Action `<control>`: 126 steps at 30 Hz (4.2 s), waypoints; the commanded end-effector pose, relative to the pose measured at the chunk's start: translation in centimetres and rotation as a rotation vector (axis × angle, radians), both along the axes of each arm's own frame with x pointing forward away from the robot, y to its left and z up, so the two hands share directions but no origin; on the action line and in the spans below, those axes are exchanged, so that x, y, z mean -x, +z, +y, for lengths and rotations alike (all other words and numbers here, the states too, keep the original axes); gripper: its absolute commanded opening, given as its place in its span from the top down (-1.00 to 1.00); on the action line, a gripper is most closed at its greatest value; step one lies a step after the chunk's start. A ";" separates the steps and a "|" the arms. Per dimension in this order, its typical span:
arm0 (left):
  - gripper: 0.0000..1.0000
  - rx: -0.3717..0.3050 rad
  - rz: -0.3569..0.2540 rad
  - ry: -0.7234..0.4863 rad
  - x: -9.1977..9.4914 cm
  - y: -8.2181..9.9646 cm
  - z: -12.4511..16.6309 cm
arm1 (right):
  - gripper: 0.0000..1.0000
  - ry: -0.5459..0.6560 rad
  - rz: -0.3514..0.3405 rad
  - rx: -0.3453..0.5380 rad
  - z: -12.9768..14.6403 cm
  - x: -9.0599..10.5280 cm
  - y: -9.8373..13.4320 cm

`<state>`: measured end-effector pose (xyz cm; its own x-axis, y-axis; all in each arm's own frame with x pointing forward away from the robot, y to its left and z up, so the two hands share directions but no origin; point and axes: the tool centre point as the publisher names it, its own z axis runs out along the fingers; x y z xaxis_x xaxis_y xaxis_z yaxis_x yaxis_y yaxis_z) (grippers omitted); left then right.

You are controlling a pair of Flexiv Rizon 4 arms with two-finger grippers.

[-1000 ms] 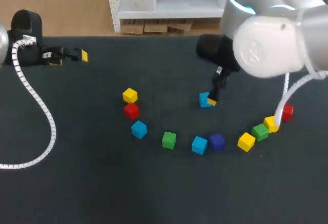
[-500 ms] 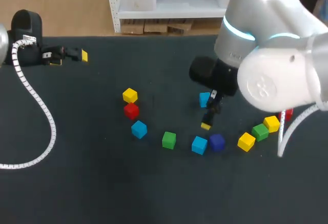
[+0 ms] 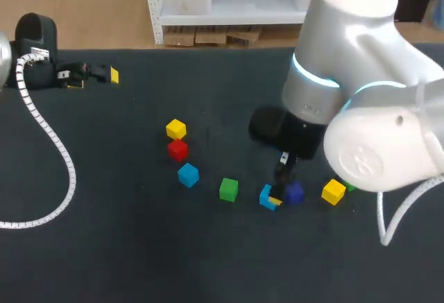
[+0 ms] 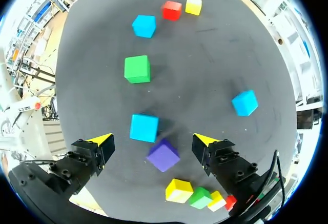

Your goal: Place the blue cubes, place green cubes on the blue cubes, place the yellow cubes on the green cubes, then place the red cubes on the yellow cubes, and place purple cube on the red cubes.

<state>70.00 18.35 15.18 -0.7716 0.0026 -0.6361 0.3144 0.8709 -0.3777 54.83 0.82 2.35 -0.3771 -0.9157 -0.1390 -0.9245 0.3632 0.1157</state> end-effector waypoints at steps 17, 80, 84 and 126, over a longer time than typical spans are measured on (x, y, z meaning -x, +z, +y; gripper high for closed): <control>-1.00 0.007 -0.006 -0.004 0.1 -0.1 0.2 | -0.40 0.030 -0.006 0.044 1.3 0.0 -2.8; -1.00 0.007 -0.006 -0.004 0.1 -0.1 0.2 | 1.00 0.316 -0.090 0.074 2.8 -15.0 -1.8; -1.00 0.007 -0.006 -0.004 0.1 -0.1 0.2 | 1.00 0.311 -0.090 0.084 3.1 -15.3 -2.3; -1.00 0.007 -0.006 -0.004 0.1 -0.1 0.2 | -1.00 0.253 -0.076 0.109 1.2 -15.6 -3.4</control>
<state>70.00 18.35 15.18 -0.7716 0.0026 -0.6361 0.3143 0.8709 -0.3777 70.64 2.22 -1.18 -0.1259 -0.9909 -0.0478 -0.9919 0.1251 0.0195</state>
